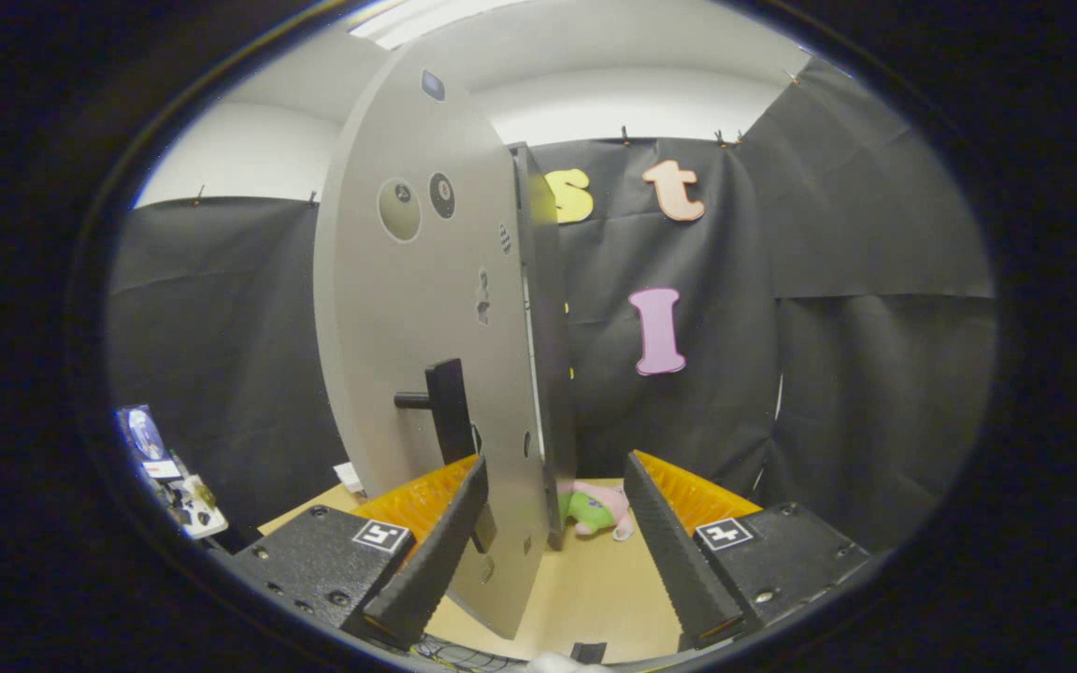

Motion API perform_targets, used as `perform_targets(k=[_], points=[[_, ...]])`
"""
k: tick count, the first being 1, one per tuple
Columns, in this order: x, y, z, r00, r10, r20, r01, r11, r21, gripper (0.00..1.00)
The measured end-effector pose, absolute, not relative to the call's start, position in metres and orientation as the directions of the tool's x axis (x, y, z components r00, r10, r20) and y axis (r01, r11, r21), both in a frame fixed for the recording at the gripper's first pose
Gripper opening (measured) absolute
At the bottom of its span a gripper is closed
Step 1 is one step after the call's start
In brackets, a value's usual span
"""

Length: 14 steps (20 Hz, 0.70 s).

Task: Open the shoe cabinet door, grab the shoes and put them into the shoe cabinet, then close the shoe cabinet door.

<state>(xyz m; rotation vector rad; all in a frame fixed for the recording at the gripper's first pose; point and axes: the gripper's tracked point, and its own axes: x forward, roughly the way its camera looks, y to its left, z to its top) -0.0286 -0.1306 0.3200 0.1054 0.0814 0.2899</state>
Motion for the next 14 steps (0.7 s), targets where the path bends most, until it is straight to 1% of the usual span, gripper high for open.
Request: perform_targets(k=[3,6,9,14], points=[[-0.034,-0.116,0.319,0.949,0.305,-0.08,-0.293,0.946,0.136,0.96],[-0.04,-0.092,0.321,0.952,0.293,-0.087,-0.283,0.952,0.116,0.96],[-0.043,-0.055,0.323,0.958,0.276,-0.082,-0.269,0.959,0.086,0.96],[-0.039,0.008,0.321,0.961,0.264,-0.086,-0.256,0.962,0.09,0.96]])
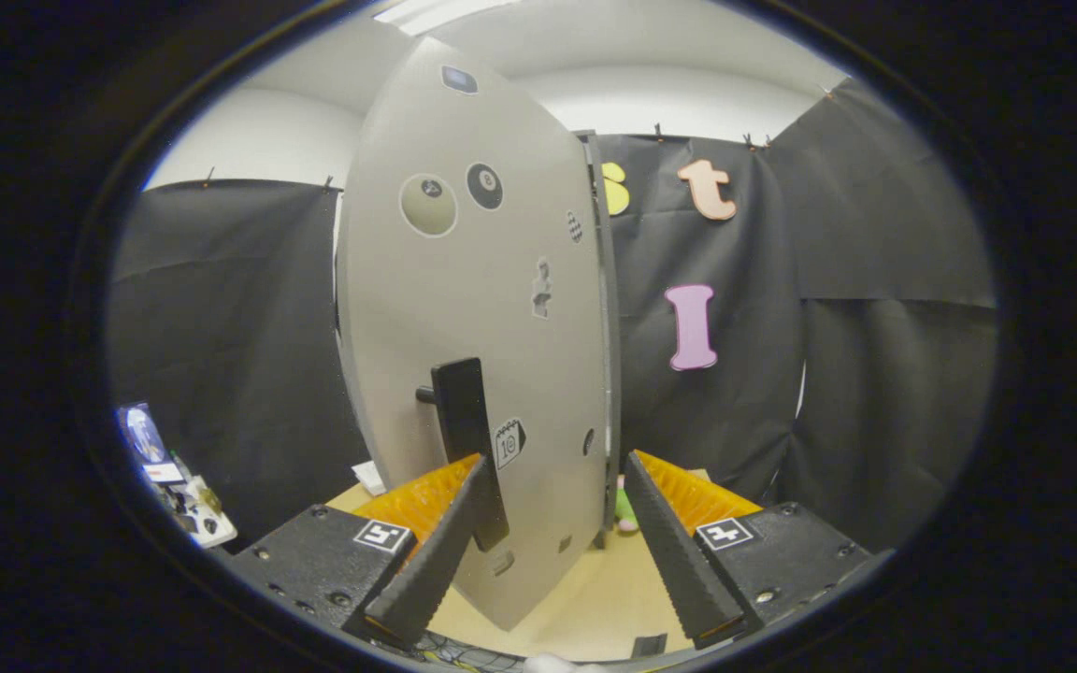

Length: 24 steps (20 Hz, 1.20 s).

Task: Open the shoe cabinet door, grab the shoes and put them into the shoe cabinet, then close the shoe cabinet door.

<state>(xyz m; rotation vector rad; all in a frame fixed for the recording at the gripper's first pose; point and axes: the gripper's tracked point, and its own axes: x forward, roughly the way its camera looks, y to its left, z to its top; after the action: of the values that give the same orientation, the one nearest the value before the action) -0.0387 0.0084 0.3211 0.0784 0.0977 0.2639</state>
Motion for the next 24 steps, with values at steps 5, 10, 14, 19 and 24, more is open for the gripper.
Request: perform_targets(k=[5,10,14,19,24], points=[[-0.021,0.069,0.317,0.965,0.247,-0.085,-0.237,0.965,0.111,0.96],[0.002,0.124,0.315,0.962,0.256,-0.096,-0.247,0.964,0.102,0.96],[-0.002,0.136,0.317,0.968,0.236,-0.082,-0.23,0.97,0.076,0.96],[-0.015,0.133,0.309,0.967,0.229,-0.114,-0.225,0.973,0.048,0.97],[-0.036,0.116,0.316,0.977,0.18,-0.11,-0.175,0.983,0.057,0.96]])
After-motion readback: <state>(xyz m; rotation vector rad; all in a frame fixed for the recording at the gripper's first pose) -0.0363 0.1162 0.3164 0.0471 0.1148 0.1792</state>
